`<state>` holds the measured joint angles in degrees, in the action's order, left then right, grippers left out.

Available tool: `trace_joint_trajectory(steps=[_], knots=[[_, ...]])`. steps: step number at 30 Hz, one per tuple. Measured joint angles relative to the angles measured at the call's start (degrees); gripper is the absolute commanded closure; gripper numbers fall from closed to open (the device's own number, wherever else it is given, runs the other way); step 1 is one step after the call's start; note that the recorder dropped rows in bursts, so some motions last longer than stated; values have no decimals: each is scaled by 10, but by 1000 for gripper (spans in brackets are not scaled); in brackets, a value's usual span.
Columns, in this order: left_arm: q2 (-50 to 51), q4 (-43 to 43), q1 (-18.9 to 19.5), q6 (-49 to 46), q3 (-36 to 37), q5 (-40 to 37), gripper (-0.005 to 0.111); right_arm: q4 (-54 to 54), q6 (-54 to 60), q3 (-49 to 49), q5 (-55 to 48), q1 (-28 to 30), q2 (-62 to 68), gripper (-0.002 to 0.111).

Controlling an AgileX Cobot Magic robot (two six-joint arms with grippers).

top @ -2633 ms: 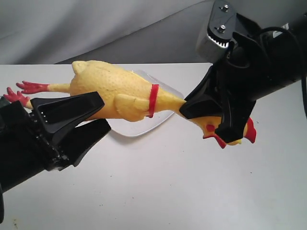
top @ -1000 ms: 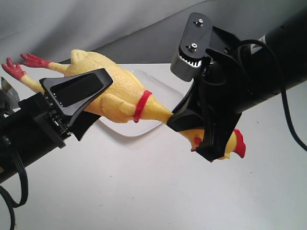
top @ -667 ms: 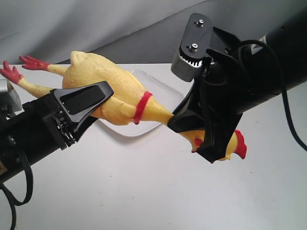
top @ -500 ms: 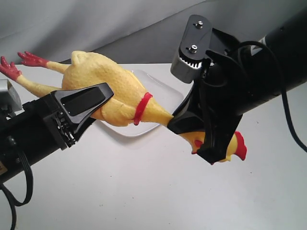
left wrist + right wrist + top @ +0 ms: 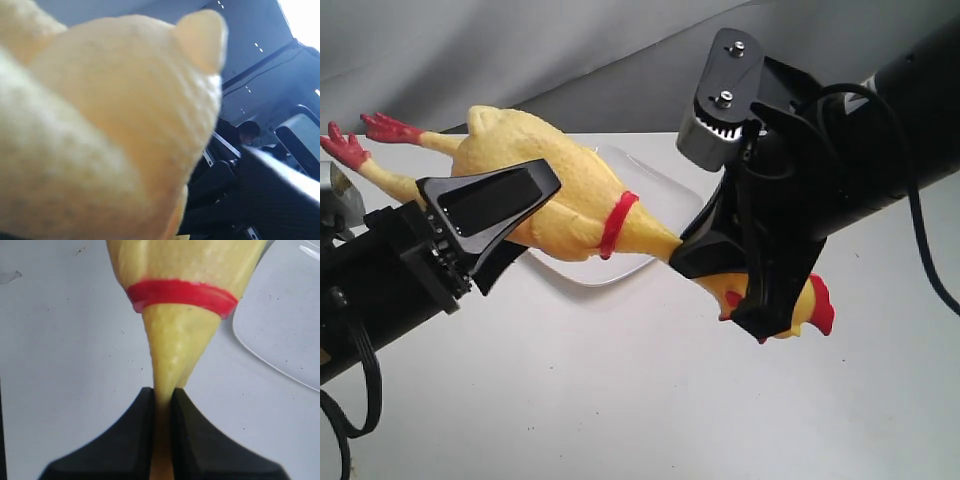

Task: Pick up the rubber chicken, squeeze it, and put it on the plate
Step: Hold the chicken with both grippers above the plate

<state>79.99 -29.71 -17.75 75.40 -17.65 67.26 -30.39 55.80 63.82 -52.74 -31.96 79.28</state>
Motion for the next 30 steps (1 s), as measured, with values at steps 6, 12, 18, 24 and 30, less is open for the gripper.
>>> trace_joint_trajectory(steps=[6,12,18,24,30], knots=[[0,-11,0,0,0,1,15,2,-1,0,0,0,0,108],[0,-9,1,8,0,-25,85,3,-1,0,-2,0,0,108],[0,-7,2,10,0,-28,102,3,-1,0,-4,0,0,108],[0,-7,2,10,0,-28,52,3,-1,0,-4,0,0,108],[0,-18,2,11,0,-23,3,5,-2,0,-4,0,0,108]])
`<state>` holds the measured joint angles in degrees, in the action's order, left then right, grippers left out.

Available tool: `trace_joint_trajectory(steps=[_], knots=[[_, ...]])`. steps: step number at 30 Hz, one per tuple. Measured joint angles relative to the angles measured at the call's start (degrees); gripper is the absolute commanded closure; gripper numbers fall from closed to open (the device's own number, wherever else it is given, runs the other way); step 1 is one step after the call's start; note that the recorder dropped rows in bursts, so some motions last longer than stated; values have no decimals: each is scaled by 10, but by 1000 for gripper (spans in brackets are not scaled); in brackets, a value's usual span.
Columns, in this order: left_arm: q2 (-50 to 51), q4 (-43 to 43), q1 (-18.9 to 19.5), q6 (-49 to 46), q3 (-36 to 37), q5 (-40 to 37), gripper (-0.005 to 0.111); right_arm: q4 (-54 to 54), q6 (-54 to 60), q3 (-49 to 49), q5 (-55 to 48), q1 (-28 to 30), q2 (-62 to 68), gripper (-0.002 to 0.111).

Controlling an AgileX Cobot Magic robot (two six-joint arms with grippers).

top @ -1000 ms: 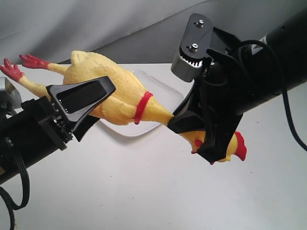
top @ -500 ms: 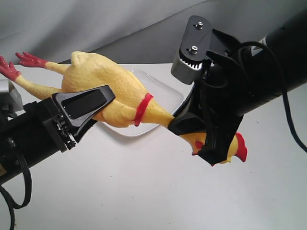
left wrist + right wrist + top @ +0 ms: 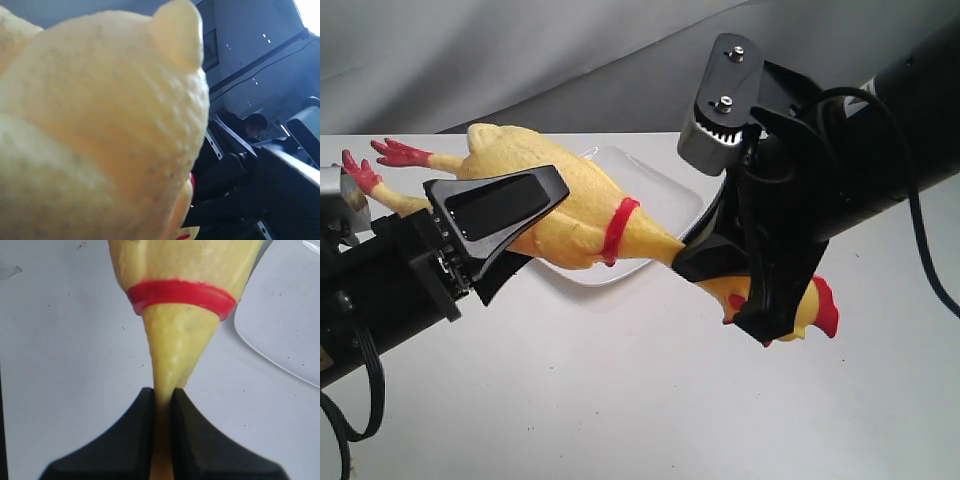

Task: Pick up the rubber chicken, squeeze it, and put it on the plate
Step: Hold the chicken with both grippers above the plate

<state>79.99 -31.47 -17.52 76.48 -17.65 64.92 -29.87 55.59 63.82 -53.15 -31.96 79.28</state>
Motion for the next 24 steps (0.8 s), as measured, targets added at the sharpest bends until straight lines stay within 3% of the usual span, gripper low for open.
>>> trace_joint_trajectory(steps=[2,3,5,8,18,21,24], knots=[[0,0,0,0,0,0,5,0,0,0,0,0,0,108],[0,0,0,0,0,0,12,0,0,0,0,0,0,108],[0,0,0,0,-1,-5,44,0,0,0,0,0,0,108],[0,1,0,1,-1,-18,107,0,0,0,-3,0,0,108],[0,0,0,-8,-1,-8,101,0,0,0,-2,0,0,108],[0,0,0,-9,-1,-4,84,0,0,0,-2,0,0,108],[0,0,0,-11,-1,6,56,-1,0,0,-2,0,0,108]])
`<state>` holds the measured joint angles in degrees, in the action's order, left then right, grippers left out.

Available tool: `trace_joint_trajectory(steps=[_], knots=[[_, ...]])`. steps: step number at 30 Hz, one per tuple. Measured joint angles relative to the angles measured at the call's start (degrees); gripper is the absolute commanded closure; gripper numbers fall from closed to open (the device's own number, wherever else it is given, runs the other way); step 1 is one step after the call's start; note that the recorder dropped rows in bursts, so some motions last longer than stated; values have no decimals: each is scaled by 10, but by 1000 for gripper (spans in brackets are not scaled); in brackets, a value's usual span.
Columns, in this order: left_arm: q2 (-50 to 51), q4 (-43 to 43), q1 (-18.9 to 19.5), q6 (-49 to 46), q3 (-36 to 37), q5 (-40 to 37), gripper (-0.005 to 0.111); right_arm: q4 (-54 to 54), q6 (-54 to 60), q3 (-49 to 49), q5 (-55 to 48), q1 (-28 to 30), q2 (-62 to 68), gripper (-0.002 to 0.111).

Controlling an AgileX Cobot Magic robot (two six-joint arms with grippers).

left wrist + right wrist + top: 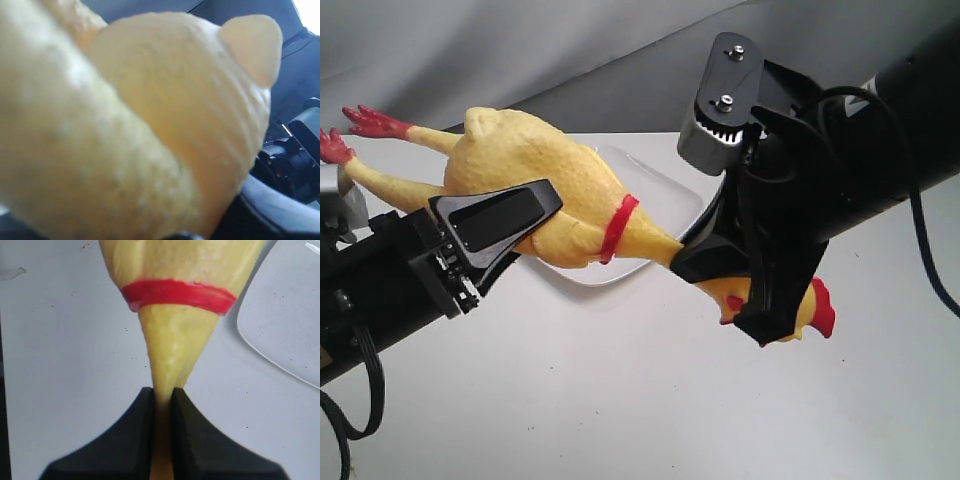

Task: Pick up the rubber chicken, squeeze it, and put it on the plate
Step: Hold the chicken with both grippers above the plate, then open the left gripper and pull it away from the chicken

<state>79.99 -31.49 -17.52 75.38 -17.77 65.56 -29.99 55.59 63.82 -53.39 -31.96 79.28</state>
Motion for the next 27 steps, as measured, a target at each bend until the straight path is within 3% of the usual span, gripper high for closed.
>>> trace_joint_trajectory(steps=[1,4,5,13,19,27], knots=[[0,0,0,0,0,1,40,-1,0,0,0,0,0,108],[0,-3,0,-2,0,10,7,-1,0,0,0,0,-1,108],[0,-7,0,-2,0,15,1,-1,0,0,0,0,-1,108],[0,-45,0,-3,0,24,2,12,-16,0,27,0,-1,108],[-36,-175,0,32,-2,32,2,74,-71,2,128,0,6,108],[-149,-362,0,137,-3,36,3,93,-89,97,154,0,113,108]])
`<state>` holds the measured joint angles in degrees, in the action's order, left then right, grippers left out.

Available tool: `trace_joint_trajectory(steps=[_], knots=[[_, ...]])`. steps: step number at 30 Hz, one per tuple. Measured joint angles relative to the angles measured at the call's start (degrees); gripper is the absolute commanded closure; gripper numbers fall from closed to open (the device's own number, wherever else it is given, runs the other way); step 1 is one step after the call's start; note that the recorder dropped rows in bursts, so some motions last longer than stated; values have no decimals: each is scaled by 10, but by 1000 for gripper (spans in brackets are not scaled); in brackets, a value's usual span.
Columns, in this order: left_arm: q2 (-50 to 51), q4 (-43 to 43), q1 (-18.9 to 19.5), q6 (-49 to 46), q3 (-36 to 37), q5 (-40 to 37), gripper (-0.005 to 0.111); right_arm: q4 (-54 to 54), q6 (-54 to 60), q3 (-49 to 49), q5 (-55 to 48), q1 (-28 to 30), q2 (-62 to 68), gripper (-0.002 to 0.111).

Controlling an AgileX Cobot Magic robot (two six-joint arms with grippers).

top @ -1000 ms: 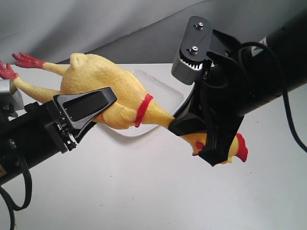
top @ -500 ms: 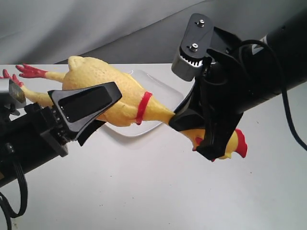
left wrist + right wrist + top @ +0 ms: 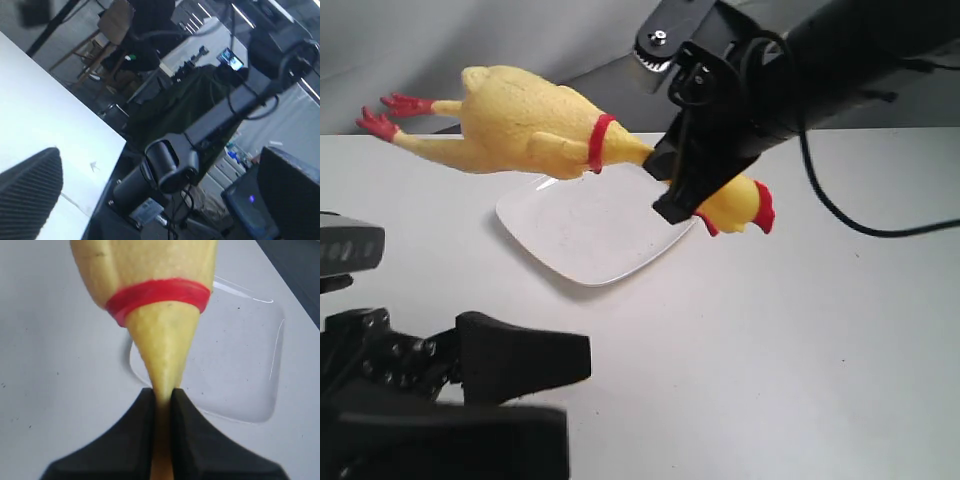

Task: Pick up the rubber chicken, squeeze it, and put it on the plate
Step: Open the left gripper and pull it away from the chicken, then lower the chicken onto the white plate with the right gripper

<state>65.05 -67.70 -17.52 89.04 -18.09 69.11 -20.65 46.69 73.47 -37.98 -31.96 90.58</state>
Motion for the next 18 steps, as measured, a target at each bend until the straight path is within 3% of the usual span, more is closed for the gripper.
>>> trace_joint_trajectory(steps=[7,12,18], knots=[[-128,-106,0,101,0,-5,3,17,-34,143,0,16,163,108],[-231,-214,0,186,0,-84,3,18,-71,235,4,58,270,108],[-325,-312,0,239,0,-179,3,12,-79,269,27,74,360,108]])
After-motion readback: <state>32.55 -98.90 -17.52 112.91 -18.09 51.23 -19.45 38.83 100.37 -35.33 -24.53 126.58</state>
